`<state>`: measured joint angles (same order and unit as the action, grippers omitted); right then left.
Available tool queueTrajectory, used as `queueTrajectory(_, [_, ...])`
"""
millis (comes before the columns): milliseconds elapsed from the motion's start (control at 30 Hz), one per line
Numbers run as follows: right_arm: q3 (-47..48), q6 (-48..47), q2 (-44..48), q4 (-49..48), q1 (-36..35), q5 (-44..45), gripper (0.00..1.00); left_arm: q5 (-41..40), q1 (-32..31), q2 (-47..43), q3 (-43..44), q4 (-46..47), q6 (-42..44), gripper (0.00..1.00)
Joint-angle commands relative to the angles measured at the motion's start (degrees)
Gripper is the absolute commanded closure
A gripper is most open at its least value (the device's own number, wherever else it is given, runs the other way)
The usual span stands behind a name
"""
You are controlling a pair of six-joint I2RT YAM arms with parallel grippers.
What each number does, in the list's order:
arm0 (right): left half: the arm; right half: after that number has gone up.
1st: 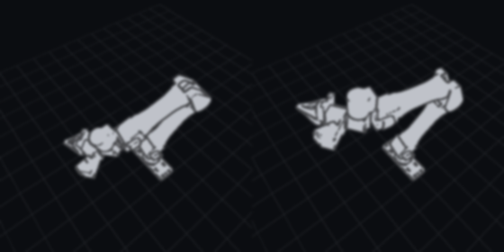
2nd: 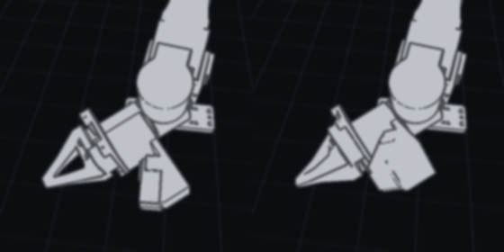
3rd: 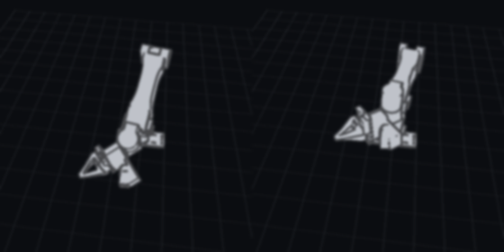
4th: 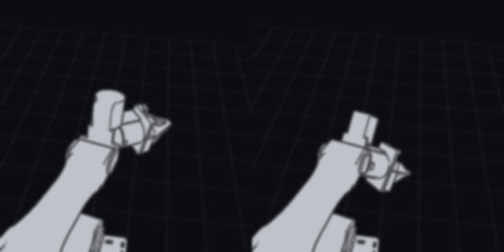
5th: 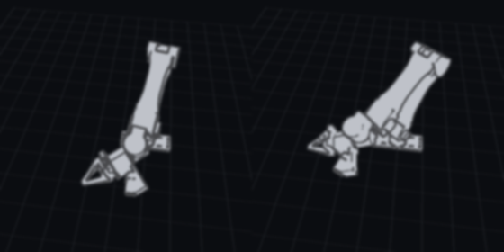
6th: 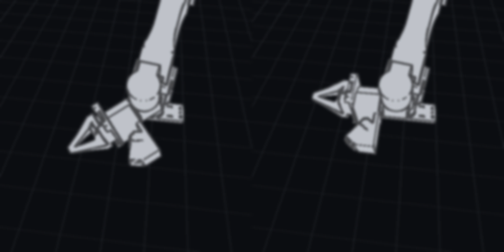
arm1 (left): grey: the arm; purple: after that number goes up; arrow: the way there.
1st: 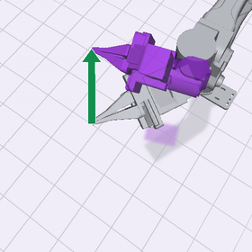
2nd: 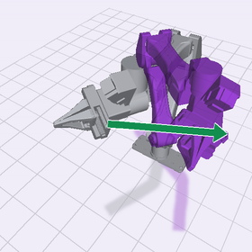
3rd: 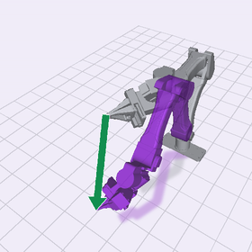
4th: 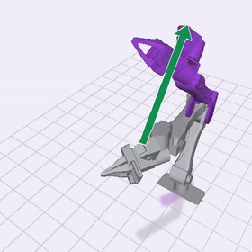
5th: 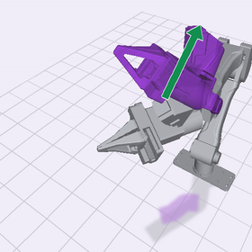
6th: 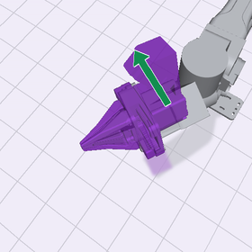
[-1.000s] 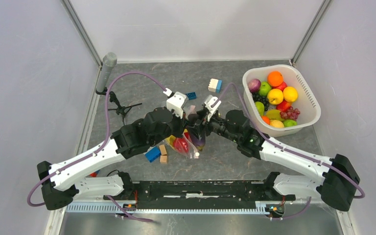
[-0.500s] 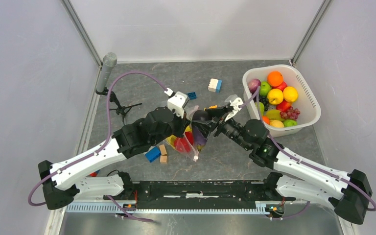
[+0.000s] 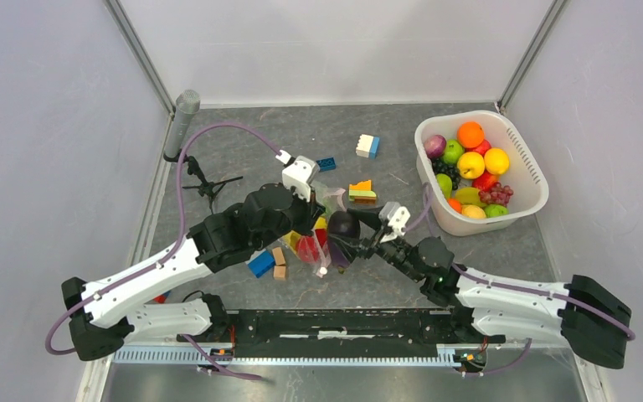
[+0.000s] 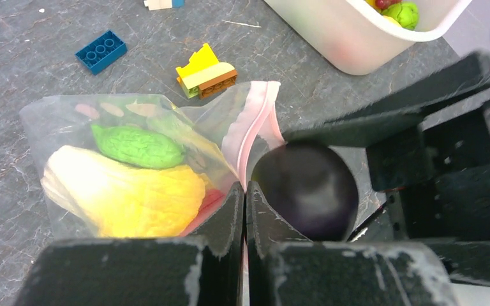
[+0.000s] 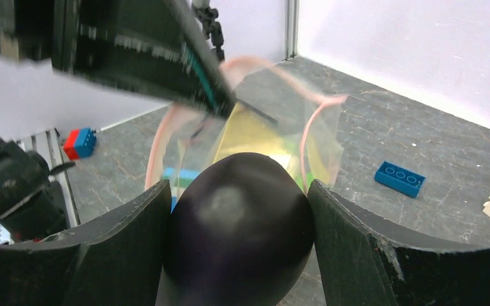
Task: Place the food in the zip-top bag and seal the zipper
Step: Place the fake vegetable in the zipper food storage bag.
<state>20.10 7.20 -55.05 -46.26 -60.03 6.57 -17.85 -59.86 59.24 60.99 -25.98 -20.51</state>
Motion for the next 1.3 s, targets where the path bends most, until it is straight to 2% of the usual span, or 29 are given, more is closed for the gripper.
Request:
queueTrajectory(0, [-3.99, -8.90, -3.58, -19.18, -1.78, 1.39, 0.51, 0.91, 0.17, -2.03, 0.44, 4.86, -2.84, 0.97])
queueTrajectory(133, [-2.60, -9.92, -3.79, -20.49, -1.73, 2.29, 0.51, 1.78, 0.15, -1.57, 0.47, 4.34, -3.20, 0.98])
queueTrajectory(333, [-2.63, -8.67, 6.96, -20.67, -1.93, 1.69, 0.54, -0.45, 0.12, -2.45, -0.53, 3.92, -3.09, 0.97])
queueTrajectory(467, [-2.09, -9.27, 8.21, -22.32, -2.12, 0.97, 0.54, -0.39, 0.23, -1.80, 0.07, 4.65, -2.95, 0.97])
queueTrajectory(533, [-2.45, -9.79, 5.90, -25.83, -2.33, 1.88, 0.55, 0.59, 0.25, -1.44, 0.34, 4.97, -3.28, 0.97])
queueTrajectory(633, [-4.07, -10.74, -0.71, -37.21, -3.29, 2.71, 0.56, 2.11, 0.20, -1.52, 0.18, 5.56, -4.37, 0.98])
queueTrajectory(733, [-4.37, -17.10, -8.63, -45.71, -6.11, 4.98, 0.57, 2.85, 0.23, -2.06, 0.42, 5.76, -5.14, 0.98])
queueTrajectory(833, [-6.08, -21.61, -14.21, -52.25, -7.76, 8.00, 0.56, 1.93, 0.23, -3.14, 0.62, 5.42, -5.09, 0.98])
queueTrajectory(900, [-7.18, -22.16, -15.59, -52.95, -7.82, 8.80, 0.55, 1.12, 0.29, -3.67, 0.71, 4.98, -4.93, 0.97])
queueTrajectory(967, [-6.71, -23.00, -14.77, -46.20, -7.81, 8.11, 0.54, 0.71, 0.42, -4.03, 0.62, 4.89, -4.82, 0.97])
queueTrajectory(1067, [-2.06, -22.72, -11.51, -27.35, -7.73, 5.92, 0.50, 0.27, 0.45, -4.15, 0.44, 4.75, -4.63, 0.97])
queueTrajectory(1133, [1.89, -22.05, -9.92, -14.81, -7.73, 3.76, 0.39, 0.21, 0.46, -3.99, 0.36, 4.75, -4.45, 0.97])
queueTrajectory(1167, [4.10, -21.53, -9.92, -8.09, -7.66, 3.94, 0.28, 0.31, 0.50, -3.88, 0.31, 4.72, -4.44, 0.97])
queueTrajectory(1267, [12.61, -20.94, -11.12, 9.56, -7.16, 2.55, 0.14, 0.68, 0.51, -3.72, -0.15, 5.31, -4.40, 0.97])
